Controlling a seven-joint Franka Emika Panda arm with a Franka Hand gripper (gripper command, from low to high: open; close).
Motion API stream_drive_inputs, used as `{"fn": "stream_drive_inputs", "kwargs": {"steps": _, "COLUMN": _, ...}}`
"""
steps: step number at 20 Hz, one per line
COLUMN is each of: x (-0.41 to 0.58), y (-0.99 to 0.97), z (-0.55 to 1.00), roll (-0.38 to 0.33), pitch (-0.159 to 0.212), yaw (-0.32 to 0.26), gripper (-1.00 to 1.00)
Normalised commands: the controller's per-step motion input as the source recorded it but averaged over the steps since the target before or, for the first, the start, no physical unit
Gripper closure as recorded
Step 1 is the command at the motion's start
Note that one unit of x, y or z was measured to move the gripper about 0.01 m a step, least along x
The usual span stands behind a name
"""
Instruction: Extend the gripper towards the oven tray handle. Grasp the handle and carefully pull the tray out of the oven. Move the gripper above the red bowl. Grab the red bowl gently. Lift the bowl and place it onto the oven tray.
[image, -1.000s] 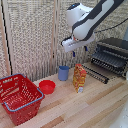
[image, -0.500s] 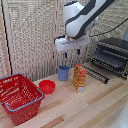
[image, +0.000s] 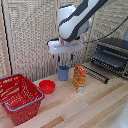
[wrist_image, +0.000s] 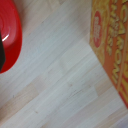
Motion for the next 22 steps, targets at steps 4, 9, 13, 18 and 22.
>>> {"fn": "stream_drive_inputs", "kwargs": {"steps": 4, "x": 0.058, "y": 0.21, "z": -0.32, "roll": 0.147, "pitch": 0.077, "yaw": -0.112, "gripper": -1.0}}
{"fn": "stream_drive_inputs", "kwargs": {"steps": 9, "x": 0.09, "y": 0.17, "z": -0.38, "roll": 0.123, "pitch": 0.073, "yaw": -0.118, "gripper": -1.0}}
{"fn": "stream_drive_inputs", "kwargs": {"steps": 13, "x": 0.103, "y": 0.15, "z": -0.44, "roll": 0.081, "pitch": 0.055, "yaw": -0.127, "gripper": -1.0}}
{"fn": "stream_drive_inputs", "kwargs": {"steps": 18, "x": 0.111, "y": 0.18, "z": -0.39, "roll": 0.056, "pitch": 0.01, "yaw": -0.158, "gripper": -1.0}}
{"fn": "stream_drive_inputs", "kwargs": {"steps": 22, "x": 0.083, "y": 0.13, "z": -0.34, "roll": 0.016, "pitch": 0.0, "yaw": -0.149, "gripper": -1.0}}
